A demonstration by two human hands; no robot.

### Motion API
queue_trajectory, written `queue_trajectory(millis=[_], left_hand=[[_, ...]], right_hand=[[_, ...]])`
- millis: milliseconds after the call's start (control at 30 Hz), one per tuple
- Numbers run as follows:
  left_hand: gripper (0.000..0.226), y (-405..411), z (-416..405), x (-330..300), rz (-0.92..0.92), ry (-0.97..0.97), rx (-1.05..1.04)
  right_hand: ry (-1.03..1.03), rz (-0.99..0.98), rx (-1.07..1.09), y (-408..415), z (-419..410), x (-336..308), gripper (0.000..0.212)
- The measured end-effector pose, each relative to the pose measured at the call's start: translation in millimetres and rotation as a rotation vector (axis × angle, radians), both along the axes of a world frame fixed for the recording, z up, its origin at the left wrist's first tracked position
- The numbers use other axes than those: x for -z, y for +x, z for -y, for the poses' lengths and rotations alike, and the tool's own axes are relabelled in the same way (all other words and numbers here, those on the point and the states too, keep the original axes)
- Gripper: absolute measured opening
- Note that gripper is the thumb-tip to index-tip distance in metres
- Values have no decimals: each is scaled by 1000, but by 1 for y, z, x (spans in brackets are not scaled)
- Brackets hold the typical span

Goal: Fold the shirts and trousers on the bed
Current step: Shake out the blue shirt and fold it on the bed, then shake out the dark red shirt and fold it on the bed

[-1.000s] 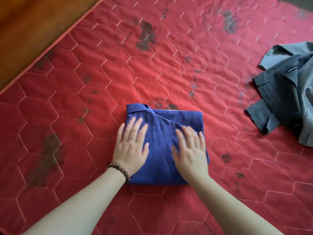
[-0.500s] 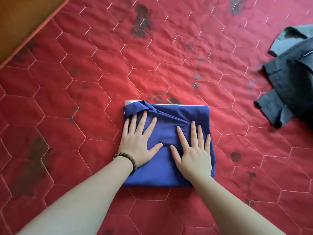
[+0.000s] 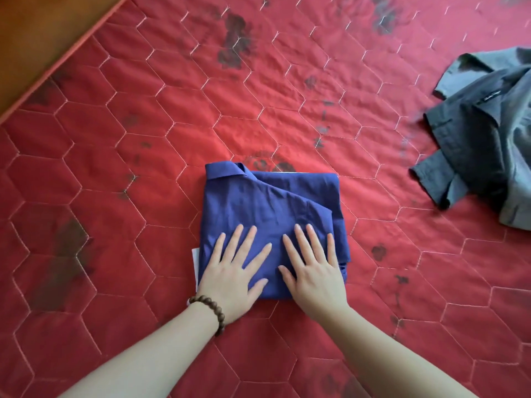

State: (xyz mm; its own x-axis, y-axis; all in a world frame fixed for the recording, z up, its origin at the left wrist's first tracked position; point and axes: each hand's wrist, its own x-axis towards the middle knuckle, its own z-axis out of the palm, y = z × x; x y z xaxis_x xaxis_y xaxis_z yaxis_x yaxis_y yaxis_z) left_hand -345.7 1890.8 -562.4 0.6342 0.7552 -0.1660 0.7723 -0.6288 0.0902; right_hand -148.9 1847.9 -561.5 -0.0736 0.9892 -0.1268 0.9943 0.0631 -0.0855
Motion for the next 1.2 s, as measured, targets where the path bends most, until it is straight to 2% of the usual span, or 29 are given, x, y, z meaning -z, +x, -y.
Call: queue_trajectory(millis=[167, 400, 567, 667, 767, 933, 1200], left_hand=[[76, 2, -17, 6, -74, -50, -127], [76, 3, -19, 7, -70, -77, -154], [75, 10, -23, -24, -101, -204, -185], [66, 19, -19, -58, -39, -243, -159], [63, 28, -10, -94, 32, -248, -152], [62, 54, 18, -148, 77, -222, -128], [78, 149, 88, -175, 70, -187, -15]], right_hand=[[-37, -21, 77, 7, 1, 10, 58], [-141, -110, 140, 9, -3, 10, 61], [-206, -260, 157, 14, -11, -20, 72], [-145, -304, 191, 24, -3, -49, 66], [-144, -302, 225, 37, 12, -80, 55], [-107, -303, 322, 61, 56, -130, 55], [-34, -291, 500, 133, 167, -145, 50]])
